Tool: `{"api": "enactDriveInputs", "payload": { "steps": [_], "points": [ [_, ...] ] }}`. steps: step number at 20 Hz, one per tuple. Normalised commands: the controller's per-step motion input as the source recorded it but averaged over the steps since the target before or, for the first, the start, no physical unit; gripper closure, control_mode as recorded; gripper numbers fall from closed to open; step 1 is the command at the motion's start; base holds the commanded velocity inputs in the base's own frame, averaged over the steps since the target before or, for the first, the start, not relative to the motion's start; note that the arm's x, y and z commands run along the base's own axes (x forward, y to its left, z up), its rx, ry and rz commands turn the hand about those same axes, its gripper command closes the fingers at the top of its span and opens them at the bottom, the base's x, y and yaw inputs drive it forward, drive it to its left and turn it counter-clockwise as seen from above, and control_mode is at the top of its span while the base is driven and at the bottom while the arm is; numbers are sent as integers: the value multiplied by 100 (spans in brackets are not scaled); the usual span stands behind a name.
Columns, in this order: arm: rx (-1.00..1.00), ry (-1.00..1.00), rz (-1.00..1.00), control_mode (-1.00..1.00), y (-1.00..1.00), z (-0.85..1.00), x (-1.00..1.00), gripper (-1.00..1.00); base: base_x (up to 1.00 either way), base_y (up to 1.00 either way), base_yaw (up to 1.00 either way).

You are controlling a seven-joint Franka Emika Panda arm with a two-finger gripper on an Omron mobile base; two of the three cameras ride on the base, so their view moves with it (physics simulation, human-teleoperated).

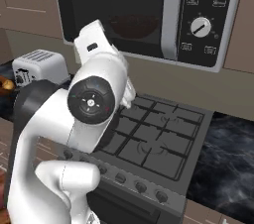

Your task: Place the bowl containing the kebab skewer and fish in the microwave. Close the microwave door and press the start button to microwave the meal.

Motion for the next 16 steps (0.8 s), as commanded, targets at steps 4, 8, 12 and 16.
{"api": "enactDriveInputs", "payload": {
  "steps": [4,8,12,16],
  "points": [
    [4,-6,0,-100,-38,-1,-43,-100,0,0,0],
    [3,-2,0,-100,-29,-1,-16,100,0,0,0],
    [5,0,0,-100,-36,0,-3,100,0,0,0],
    [6,0,0,-100,-42,0,0,100,0,0,0]
  ]
}}
